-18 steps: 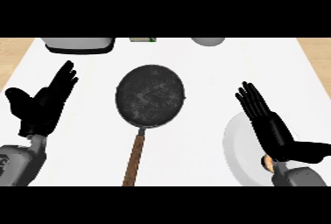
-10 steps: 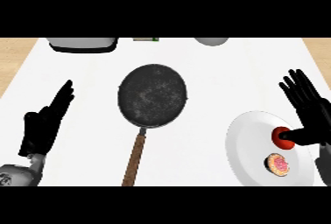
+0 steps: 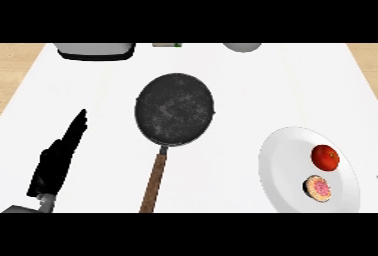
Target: Pick the tomato from the plate and place it in the pan
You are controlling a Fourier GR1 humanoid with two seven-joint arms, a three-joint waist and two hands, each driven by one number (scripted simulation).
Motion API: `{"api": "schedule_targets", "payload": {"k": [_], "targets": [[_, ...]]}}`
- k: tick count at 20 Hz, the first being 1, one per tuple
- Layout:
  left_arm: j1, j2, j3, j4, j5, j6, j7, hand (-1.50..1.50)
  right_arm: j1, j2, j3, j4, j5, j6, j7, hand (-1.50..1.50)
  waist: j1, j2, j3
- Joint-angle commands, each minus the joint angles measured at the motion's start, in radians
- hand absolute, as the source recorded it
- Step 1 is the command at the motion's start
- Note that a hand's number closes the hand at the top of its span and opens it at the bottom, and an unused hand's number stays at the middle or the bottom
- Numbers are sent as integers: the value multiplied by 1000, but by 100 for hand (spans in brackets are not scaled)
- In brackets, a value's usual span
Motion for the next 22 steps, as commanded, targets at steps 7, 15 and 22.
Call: {"api": "schedule_targets", "payload": {"k": [7, 15, 22], "targets": [[40, -50, -53, -15, -70, 25, -13, 0, -216, -182, 132, 147, 238, 320, -119, -150, 15, -4, -1], [-10, -68, -7, -14, -83, 20, 58, 0, -412, -110, 228, 204, 399, 411, -95, -150, -3, -6, -2], [46, -23, 87, -2, -44, -75, -1, 0, -507, -68, 265, 287, 509, 499, -61, -150, -5, -6, -2]]}}
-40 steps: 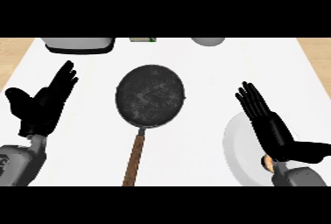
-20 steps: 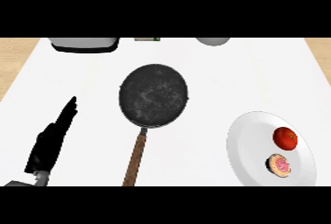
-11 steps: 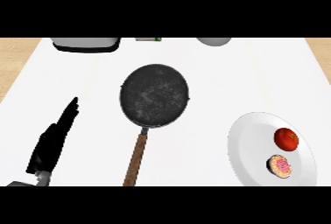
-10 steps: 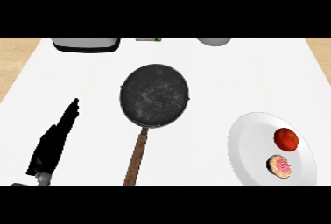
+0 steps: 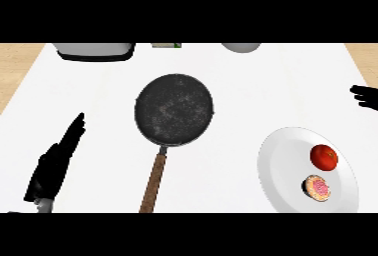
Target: Pick the tomato from the plate and place it in the pan
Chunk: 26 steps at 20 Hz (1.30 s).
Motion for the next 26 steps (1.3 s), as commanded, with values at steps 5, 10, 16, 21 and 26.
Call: {"api": "schedule_targets", "payload": {"k": [5, 10, 16, 21, 26], "targets": [[69, -51, -22, -52, -66, 27, 2, 0, -85, 51, 66, -50, 120, 53, 102, -150, -4, -3, 0], [12, -69, 19, 6, -67, -3, 1, 0, -54, 42, 100, -112, 185, 121, 127, -150, -18, -4, -1], [41, -84, 41, -59, -92, -18, 47, 0, -66, 96, 41, -212, 171, 162, 298, -150, -19, -6, -1], [79, -81, 50, -120, -123, -49, 70, 0, 70, 112, 37, -322, 228, 126, 280, -150, -23, -7, -1], [64, -106, 98, -78, -124, -81, 55, 0, 39, 173, 19, -295, 284, 149, 357, -150, -16, -5, -1]]}}
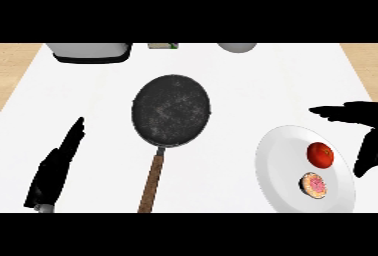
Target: Pick the tomato from the plate and place it in the pan
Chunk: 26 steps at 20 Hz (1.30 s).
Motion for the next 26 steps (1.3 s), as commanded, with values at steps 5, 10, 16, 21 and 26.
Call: {"api": "schedule_targets", "payload": {"k": [5, 10, 16, 21, 26], "targets": [[52, -36, 20, -62, -53, -30, 16, 0, -10, 78, -48, 28, 88, 12, 66, -150, 4, 1, 0], [-17, -45, 79, -10, -44, -71, 28, 0, 61, 72, -5, 46, 210, -39, -90, -150, 4, 2, 1], [44, -89, 43, -106, -113, -53, 66, 0, 98, 114, -23, 36, 254, -45, -82, -150, 5, 1, 1], [24, -128, 94, 52, -109, -92, -68, 0, 59, 128, -56, 63, 297, -28, -99, -150, 4, 2, 0], [-19, -121, 138, 15, -112, -135, 20, 0, 90, 176, -63, 87, 357, -66, -118, -150, 3, 2, 0]]}}
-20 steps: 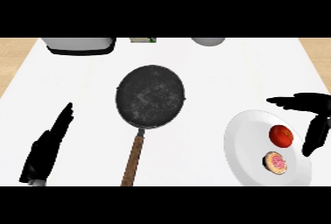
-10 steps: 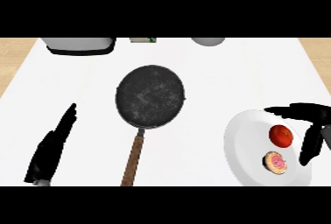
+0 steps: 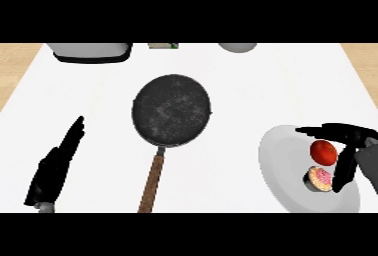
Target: Pick the tomato from the plate and place it in the pan
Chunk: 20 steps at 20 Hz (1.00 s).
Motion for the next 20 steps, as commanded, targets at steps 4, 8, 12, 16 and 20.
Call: {"api": "schedule_targets", "payload": {"k": [4, 8, 12, 16, 20], "targets": [[-31, -23, 22, -12, -23, -27, 54, 0, -24, 30, -41, 115, 51, -61, -106, 150, 2, 1, 1], [15, 13, 49, -56, -14, -55, 34, 0, 0, 93, -81, 43, -1, -29, 8, 150, -2, -1, 0], [-25, -60, -3, -17, -71, 1, 31, 0, 6, 56, -76, 163, 26, -57, -143, 150, 2, 3, 1], [17, -31, 43, -33, -29, -51, 18, 0, 8, 84, -84, 190, 52, -126, -169, 150, 5, 2, 1], [57, -28, 36, -56, -39, -41, 26, 0, 36, 177, -99, -68, 115, -322, 237, 150, -20, -13, -3]]}}
